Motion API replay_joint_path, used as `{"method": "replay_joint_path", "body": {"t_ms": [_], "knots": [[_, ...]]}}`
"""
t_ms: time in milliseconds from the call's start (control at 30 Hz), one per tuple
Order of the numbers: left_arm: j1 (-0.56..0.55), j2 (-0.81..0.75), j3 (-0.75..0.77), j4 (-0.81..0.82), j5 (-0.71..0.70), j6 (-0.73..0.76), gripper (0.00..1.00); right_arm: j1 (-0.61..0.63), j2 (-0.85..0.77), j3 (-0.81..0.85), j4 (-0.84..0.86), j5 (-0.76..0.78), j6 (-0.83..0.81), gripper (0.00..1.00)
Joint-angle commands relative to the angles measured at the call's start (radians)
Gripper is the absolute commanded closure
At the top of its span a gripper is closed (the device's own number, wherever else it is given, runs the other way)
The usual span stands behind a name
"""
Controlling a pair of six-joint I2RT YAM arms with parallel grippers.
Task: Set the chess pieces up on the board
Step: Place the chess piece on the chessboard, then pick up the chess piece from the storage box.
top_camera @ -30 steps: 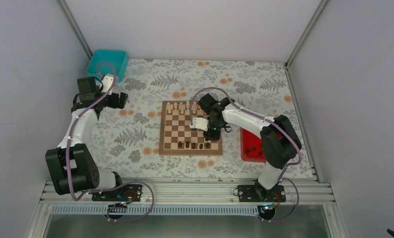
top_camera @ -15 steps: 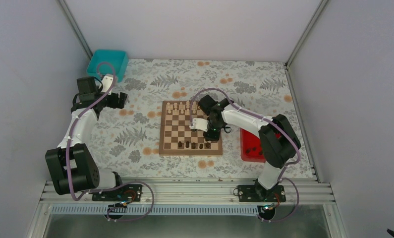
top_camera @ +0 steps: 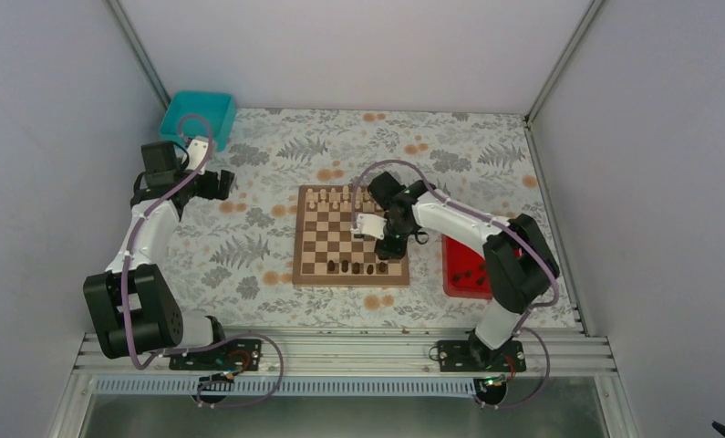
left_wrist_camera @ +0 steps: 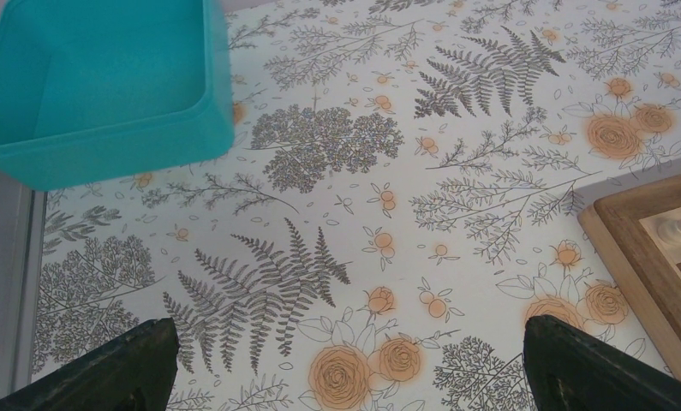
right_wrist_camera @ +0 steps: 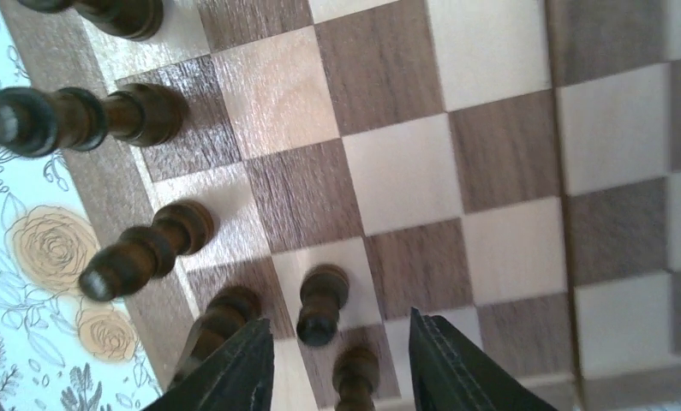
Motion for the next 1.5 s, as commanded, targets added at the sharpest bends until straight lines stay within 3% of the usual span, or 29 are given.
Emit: {"method": "replay_joint_path", "body": {"t_ms": [0, 233, 500, 633, 1000, 1467], "knots": [[0.006, -0.005, 0.007, 0.008, 0.015, 0.004, 0.0, -0.043, -0.124, 0.038, -0.026, -0.001, 0.004, 0.55], [0.006, -0.008, 0.006, 0.009, 0.014, 0.002, 0.0, -0.216, -0.268, 0.036, -0.076, 0.004, -0.034, 0.53], [0.006, -0.004, 0.009, 0.009, 0.021, 0.002, 0.0, -0.554, -0.421, -0.133, -0.102, 0.019, -0.153, 0.53], [0.006, -0.004, 0.01, 0.007, 0.024, 0.002, 0.0, -0.642, -0.441, -0.238, -0.084, 0.016, -0.188, 0.53], [0.006, -0.003, 0.009, 0.006, 0.025, 0.004, 0.0, -0.659, -0.459, -0.402, -0.1, -0.019, -0.202, 0.53], [0.006, -0.005, 0.009, 0.004, 0.023, 0.002, 0.0, -0.659, -0.436, -0.452, -0.082, -0.04, -0.203, 0.54]]}}
